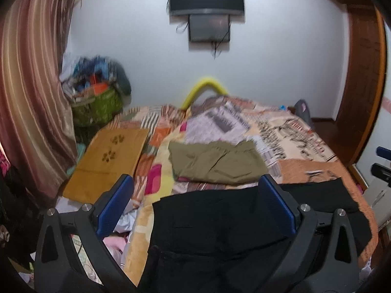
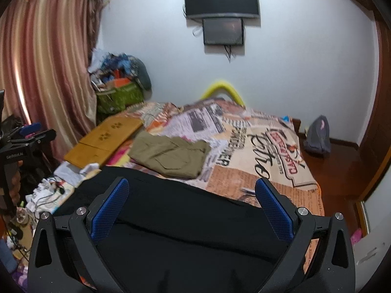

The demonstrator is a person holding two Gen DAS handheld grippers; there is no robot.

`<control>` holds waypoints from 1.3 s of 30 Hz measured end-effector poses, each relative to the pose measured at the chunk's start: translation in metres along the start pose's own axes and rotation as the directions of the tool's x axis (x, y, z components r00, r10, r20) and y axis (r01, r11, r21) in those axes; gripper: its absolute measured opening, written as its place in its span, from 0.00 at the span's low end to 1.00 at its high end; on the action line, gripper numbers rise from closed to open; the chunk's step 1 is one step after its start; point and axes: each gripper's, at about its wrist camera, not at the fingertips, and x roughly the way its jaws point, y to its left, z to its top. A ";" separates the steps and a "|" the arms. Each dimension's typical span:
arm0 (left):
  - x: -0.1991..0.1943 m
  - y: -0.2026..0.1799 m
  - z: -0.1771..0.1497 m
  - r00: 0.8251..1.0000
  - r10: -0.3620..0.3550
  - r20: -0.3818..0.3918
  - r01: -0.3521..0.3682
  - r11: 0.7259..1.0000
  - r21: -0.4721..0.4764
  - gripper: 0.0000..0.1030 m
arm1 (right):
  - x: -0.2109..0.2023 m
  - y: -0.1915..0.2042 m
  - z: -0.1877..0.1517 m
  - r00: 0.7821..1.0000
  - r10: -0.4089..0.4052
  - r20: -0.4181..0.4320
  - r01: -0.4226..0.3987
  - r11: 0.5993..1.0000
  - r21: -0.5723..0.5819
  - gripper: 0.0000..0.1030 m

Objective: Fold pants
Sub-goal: 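Lower both grippers onto the black pants waistband and close on it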

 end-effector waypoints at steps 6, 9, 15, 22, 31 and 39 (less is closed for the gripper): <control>0.091 0.034 -0.014 0.991 0.025 -0.130 -0.030 0.999 -0.037 1.00 | 0.047 -0.017 0.000 0.997 0.006 -0.078 -0.008 1.000 -0.029 0.99; 0.136 0.049 -0.026 0.979 0.042 -0.201 -0.051 0.998 -0.037 0.98 | 0.075 -0.022 -0.004 0.993 0.029 -0.117 -0.033 0.999 -0.038 0.99; 0.220 0.081 -0.059 0.917 0.029 -0.397 -0.074 0.992 -0.099 0.90 | 0.129 -0.038 -0.015 0.975 0.035 -0.218 -0.050 0.997 -0.066 0.95; 0.270 0.097 -0.084 0.849 -0.019 -0.529 -0.055 0.991 -0.124 0.88 | 0.190 -0.052 -0.035 0.924 0.024 -0.382 -0.075 0.990 -0.120 0.95; 0.289 0.094 -0.098 0.819 -0.106 -0.565 0.012 0.986 -0.168 0.69 | 0.232 -0.051 -0.048 0.859 0.101 -0.503 -0.178 0.978 -0.106 0.89; 0.281 0.084 -0.090 0.838 -0.077 -0.540 0.024 0.994 -0.106 0.31 | 0.249 -0.047 -0.043 0.838 0.110 -0.535 -0.225 0.962 -0.156 0.66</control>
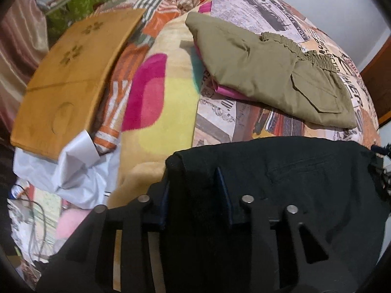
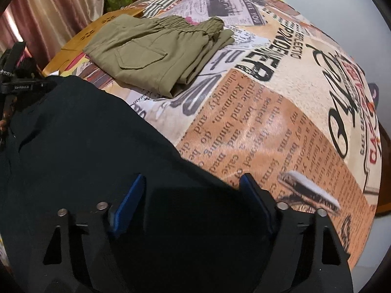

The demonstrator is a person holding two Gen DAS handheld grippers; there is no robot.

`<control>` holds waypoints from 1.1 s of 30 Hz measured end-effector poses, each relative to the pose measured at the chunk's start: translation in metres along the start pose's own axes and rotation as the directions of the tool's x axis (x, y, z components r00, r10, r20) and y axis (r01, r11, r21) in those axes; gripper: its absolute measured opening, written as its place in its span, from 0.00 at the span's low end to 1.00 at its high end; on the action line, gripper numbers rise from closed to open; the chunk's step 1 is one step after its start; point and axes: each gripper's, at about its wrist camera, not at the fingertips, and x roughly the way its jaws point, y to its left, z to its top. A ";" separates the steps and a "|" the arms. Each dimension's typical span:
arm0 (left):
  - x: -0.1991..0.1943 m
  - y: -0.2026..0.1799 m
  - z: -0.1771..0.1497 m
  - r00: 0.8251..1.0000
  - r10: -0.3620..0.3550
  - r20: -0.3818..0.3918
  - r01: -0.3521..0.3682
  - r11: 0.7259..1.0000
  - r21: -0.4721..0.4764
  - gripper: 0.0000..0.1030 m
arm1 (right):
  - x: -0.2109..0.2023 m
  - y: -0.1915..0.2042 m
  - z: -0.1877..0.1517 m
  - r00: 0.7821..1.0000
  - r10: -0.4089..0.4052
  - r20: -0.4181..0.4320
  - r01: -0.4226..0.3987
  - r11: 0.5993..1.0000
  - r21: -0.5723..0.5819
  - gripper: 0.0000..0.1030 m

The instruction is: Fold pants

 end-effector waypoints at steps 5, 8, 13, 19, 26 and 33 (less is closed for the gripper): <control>-0.008 0.000 0.002 1.000 0.015 0.019 -0.016 1.000 0.005 0.26 | 0.004 0.002 0.004 1.000 0.020 -0.006 -0.020 1.000 -0.015 0.32; -0.011 -0.002 0.003 1.000 0.027 0.004 -0.027 1.000 0.003 0.23 | 0.004 0.005 0.004 0.999 0.050 -0.010 -0.050 0.999 -0.002 0.15; -0.033 -0.008 0.000 0.998 0.033 0.051 -0.034 0.999 0.023 0.20 | -0.007 0.012 0.002 0.999 0.038 0.014 -0.038 0.999 0.008 0.08; -0.072 -0.011 -0.003 0.993 0.004 0.120 -0.008 0.999 0.032 0.11 | -0.040 0.020 -0.001 0.997 0.024 0.079 -0.025 1.000 0.014 0.06; -0.125 -0.017 -0.018 0.978 -0.023 0.209 0.012 0.998 0.054 0.10 | -0.088 0.038 -0.015 0.989 0.000 0.151 -0.002 1.000 0.013 0.05; -0.176 -0.020 -0.052 0.960 -0.045 0.277 0.024 0.997 0.077 0.09 | -0.135 0.062 -0.044 0.978 -0.010 0.211 0.005 1.000 0.027 0.05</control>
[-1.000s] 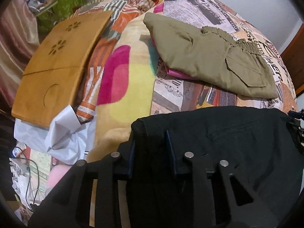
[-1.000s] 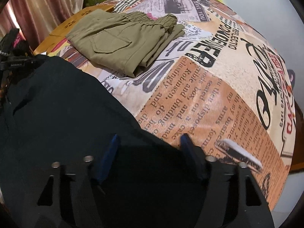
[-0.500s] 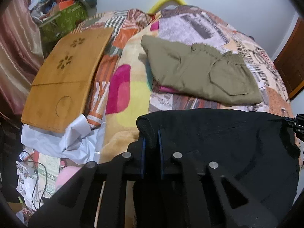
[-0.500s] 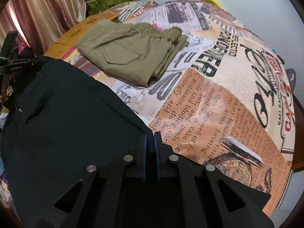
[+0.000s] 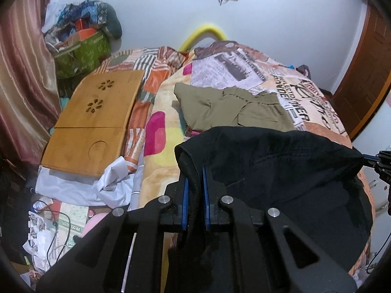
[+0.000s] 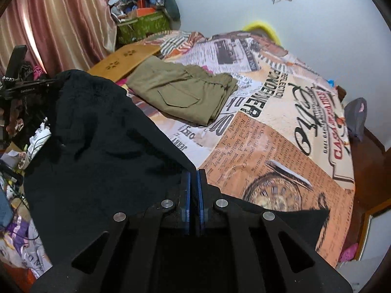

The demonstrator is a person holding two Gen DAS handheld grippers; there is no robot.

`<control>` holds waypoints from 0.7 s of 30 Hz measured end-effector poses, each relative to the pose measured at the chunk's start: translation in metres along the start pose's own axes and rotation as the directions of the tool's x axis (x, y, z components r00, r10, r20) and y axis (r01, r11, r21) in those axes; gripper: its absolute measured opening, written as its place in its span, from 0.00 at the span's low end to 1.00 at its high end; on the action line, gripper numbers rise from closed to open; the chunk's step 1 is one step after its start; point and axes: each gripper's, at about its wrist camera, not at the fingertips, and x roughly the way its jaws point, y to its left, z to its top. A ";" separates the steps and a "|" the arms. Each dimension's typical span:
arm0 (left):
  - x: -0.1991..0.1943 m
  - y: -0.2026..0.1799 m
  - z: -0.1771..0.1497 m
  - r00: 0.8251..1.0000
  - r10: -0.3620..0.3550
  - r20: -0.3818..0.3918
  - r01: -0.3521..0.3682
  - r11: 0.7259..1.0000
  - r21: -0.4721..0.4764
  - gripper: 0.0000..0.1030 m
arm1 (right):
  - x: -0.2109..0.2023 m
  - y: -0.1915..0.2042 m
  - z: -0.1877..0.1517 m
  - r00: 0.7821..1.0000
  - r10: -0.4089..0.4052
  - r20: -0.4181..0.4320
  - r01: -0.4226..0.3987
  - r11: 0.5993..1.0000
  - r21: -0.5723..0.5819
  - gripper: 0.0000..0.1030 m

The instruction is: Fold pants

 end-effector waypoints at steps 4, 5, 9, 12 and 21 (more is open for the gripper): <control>-0.028 -0.001 -0.017 1.000 -0.003 0.026 0.003 1.000 0.006 0.09 | -0.027 0.014 -0.015 0.999 -0.001 0.033 0.001 1.000 0.002 0.04; -0.036 -0.002 -0.023 0.999 0.001 0.034 -0.001 1.000 0.009 0.09 | -0.033 0.019 -0.019 0.999 -0.005 0.041 0.005 1.000 0.001 0.04; -0.059 -0.003 -0.044 0.998 0.009 0.055 -0.009 1.000 0.003 0.09 | -0.054 0.032 -0.037 0.998 -0.006 0.066 0.006 1.000 0.011 0.04; -0.075 -0.002 -0.061 0.998 0.017 0.068 -0.017 1.000 0.004 0.09 | -0.063 0.041 -0.050 0.997 -0.004 0.076 0.003 1.000 0.015 0.04; -0.105 0.001 -0.121 0.995 0.040 0.088 -0.039 0.999 -0.006 0.09 | -0.076 0.069 -0.092 0.997 0.014 0.080 -0.016 1.000 0.023 0.04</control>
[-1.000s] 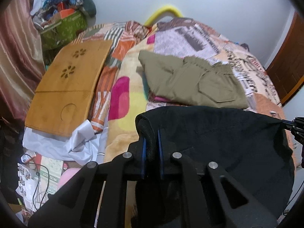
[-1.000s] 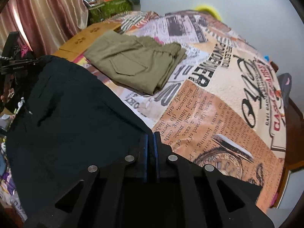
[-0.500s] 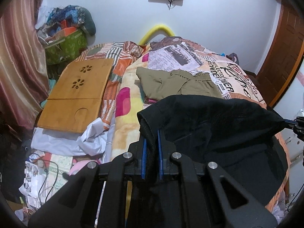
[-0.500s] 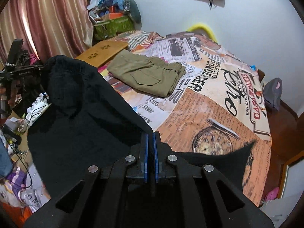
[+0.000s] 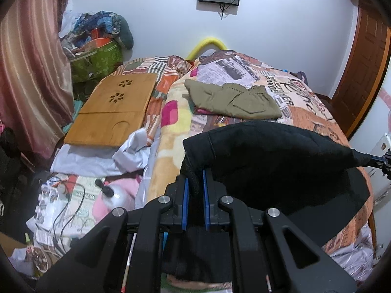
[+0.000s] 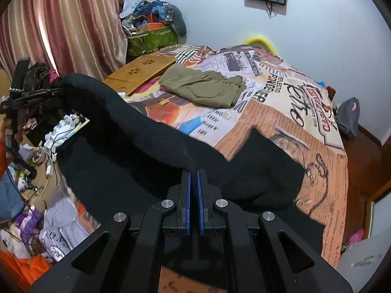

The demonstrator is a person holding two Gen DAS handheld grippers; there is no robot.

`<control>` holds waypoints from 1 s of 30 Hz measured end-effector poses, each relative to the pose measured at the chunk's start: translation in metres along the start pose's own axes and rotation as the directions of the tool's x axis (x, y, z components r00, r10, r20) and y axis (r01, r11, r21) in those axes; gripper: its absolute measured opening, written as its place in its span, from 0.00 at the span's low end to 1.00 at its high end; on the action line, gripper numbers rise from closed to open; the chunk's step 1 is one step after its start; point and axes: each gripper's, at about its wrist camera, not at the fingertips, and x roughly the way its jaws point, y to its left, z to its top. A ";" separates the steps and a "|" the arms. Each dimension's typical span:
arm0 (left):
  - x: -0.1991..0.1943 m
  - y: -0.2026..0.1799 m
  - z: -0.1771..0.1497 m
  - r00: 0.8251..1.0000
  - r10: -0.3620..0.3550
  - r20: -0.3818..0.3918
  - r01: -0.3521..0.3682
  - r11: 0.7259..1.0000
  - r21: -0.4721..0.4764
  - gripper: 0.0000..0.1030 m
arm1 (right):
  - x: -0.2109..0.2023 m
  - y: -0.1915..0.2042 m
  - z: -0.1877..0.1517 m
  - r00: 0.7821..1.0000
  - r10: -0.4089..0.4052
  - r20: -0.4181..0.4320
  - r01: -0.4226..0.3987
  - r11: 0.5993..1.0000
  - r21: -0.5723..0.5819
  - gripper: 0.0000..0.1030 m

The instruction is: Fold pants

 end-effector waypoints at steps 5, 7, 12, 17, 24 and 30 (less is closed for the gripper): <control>-0.007 0.000 -0.031 1.000 0.016 -0.005 -0.016 1.000 0.016 0.04 | 0.001 0.010 -0.023 1.000 0.016 -0.015 -0.016 1.000 0.024 0.04; -0.009 0.001 -0.046 1.000 0.004 -0.009 -0.004 1.000 0.011 0.04 | 0.004 0.013 -0.032 0.999 0.030 -0.027 -0.029 0.999 0.040 0.04; -0.002 -0.001 -0.081 0.999 0.007 -0.034 -0.007 1.000 0.008 0.03 | 0.011 0.023 -0.052 0.998 0.027 -0.053 -0.024 0.998 0.054 0.04; 0.007 0.009 -0.102 0.998 0.012 -0.064 -0.015 0.999 -0.042 0.03 | 0.014 0.021 -0.067 0.997 0.036 -0.065 -0.029 0.994 0.107 0.04; 0.023 0.016 -0.128 0.992 0.039 -0.121 -0.047 0.997 -0.061 0.03 | 0.020 0.022 -0.078 0.996 0.030 -0.083 -0.019 0.992 0.128 0.04; 0.031 0.021 -0.147 0.989 0.024 -0.145 -0.041 0.992 -0.121 0.03 | 0.024 0.018 -0.086 0.996 0.047 -0.080 -0.033 0.985 0.171 0.05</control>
